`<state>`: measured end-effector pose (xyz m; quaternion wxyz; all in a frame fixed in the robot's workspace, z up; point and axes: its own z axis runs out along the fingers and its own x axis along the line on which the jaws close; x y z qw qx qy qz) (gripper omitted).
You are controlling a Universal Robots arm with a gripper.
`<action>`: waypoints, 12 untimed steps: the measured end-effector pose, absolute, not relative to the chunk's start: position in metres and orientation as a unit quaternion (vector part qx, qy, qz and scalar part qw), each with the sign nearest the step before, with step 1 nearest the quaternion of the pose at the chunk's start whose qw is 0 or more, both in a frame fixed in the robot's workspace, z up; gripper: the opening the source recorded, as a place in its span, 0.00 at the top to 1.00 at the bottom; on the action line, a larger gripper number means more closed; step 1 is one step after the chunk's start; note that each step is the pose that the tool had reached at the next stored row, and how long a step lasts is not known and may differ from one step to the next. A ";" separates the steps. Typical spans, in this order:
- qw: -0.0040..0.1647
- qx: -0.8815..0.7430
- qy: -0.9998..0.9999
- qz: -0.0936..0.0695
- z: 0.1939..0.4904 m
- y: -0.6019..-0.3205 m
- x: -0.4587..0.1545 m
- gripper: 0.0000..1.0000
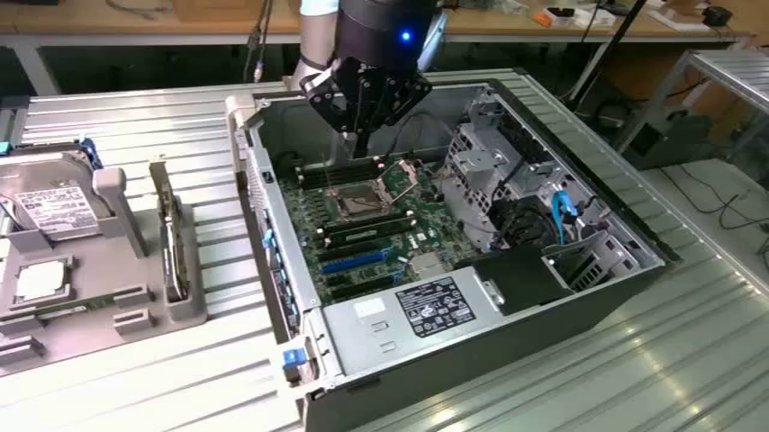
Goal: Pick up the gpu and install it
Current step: 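Reach for the gpu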
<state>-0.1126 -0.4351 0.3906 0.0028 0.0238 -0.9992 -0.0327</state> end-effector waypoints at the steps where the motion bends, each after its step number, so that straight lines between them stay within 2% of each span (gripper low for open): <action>1: 0.003 0.024 -0.999 -0.033 0.391 -0.435 -0.113 0.89; 12: 0.003 0.024 -0.999 -0.033 0.391 -0.435 -0.115 0.89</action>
